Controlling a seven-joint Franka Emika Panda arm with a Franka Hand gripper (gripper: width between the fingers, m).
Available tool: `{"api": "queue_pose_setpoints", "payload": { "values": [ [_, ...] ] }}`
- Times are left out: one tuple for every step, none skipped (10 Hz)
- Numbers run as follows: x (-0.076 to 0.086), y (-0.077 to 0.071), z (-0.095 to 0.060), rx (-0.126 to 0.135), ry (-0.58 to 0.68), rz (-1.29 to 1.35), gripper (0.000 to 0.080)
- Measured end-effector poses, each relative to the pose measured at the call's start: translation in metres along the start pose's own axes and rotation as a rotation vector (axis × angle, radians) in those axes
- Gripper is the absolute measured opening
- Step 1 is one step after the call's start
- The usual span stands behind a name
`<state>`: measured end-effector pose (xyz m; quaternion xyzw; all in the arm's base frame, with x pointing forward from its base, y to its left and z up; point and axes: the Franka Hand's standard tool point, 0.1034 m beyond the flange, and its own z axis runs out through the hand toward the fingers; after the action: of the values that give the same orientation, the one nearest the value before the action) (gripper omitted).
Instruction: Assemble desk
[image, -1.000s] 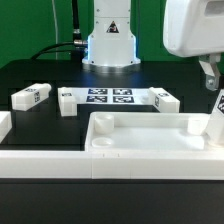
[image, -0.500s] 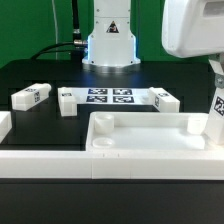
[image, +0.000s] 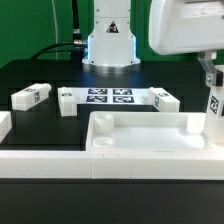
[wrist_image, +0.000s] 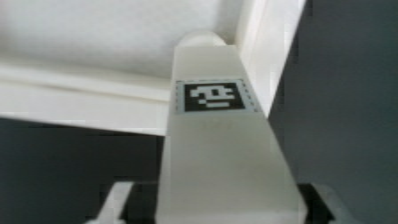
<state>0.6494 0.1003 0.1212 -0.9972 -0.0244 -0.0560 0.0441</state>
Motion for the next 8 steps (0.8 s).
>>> {"api": "queue_pose_setpoints", "payload": {
  "values": [
    [-0.0006, 0.0026, 0.0001, 0.002, 0.018, 0.087, 0.0291],
    [-0.0009, 0.0039, 0.0, 0.003, 0.029, 0.143, 0.0291],
    [-0.0007, 0.0055, -0.0001, 0.002, 0.029, 0.206, 0.0291],
    [-0.0006, 0.0061, -0.0001, 0.002, 0.03, 0.245, 0.0291],
    [-0.0005, 0.008, -0.0002, 0.002, 0.03, 0.323, 0.0291],
    [-0.0005, 0.009, -0.0002, 0.002, 0.03, 0.374, 0.0291],
    [-0.0004, 0.0095, -0.0002, 0.002, 0.03, 0.396, 0.0291],
    [-0.0007, 0.0102, -0.0001, 0.003, 0.029, 0.479, 0.0291]
  ]
}}
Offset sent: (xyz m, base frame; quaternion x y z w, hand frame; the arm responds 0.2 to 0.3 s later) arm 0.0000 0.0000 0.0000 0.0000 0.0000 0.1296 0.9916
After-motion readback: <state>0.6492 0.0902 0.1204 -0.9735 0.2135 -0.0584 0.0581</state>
